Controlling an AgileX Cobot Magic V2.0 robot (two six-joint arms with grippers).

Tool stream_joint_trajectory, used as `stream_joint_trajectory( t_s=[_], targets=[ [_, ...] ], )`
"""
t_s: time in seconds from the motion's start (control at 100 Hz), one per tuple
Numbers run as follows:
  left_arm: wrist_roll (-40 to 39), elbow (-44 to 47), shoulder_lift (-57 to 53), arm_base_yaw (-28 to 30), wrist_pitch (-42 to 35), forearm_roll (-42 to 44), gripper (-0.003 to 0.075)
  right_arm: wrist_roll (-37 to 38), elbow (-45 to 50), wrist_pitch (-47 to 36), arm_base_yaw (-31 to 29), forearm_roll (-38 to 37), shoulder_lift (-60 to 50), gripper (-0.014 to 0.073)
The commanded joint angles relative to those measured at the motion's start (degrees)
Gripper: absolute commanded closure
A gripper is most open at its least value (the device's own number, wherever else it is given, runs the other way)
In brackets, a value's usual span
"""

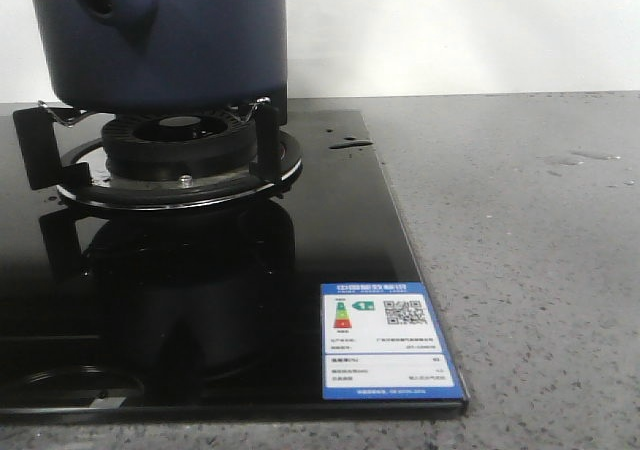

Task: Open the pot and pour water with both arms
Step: 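Carry the cup back and set it upright on the counter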

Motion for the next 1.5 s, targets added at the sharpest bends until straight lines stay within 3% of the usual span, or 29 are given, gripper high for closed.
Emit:
stream_joint_trajectory(
  t_s=[0.0,0.29,0.6,0.78,0.97,1.07,1.49],
  targets=[
    [-0.31,-2.03,-1.41,0.24,-5.95,0.29,0.038,6.22,2.54,-4.94,-3.46,-1.85,-5.27,0.0249],
    [-0.31,-2.03,-1.41,0.24,-5.95,0.34,0.038,15.87,17.97,-22.27,-17.5,-1.85,-14.45,0.0249],
    [-0.31,-2.03,-1.23,0.24,-5.95,0.56,0.038,14.72,28.97,-48.38,-35.1,5.49,-16.3,0.0249],
    [-0.31,-2.03,-1.23,0.24,-5.95,0.56,0.038,8.25,34.35,-54.53,-43.03,6.12,-15.93,0.0249],
    [-0.31,-2.03,-1.23,0.24,-6.16,0.56,0.038,-3.95,40.68,-62.55,-44.89,16.73,-13.98,0.0249],
    [-0.31,-2.03,-1.23,0.24,-6.16,0.56,0.038,-6.88,43.0,-65.53,-44.89,21.02,-11.34,0.0249],
    [-0.31,-2.03,-1.23,0.24,-6.16,0.56,0.038,-13.3,44.11,-70.32,-44.89,23.33,-1.21,0.0249]
  ],
)
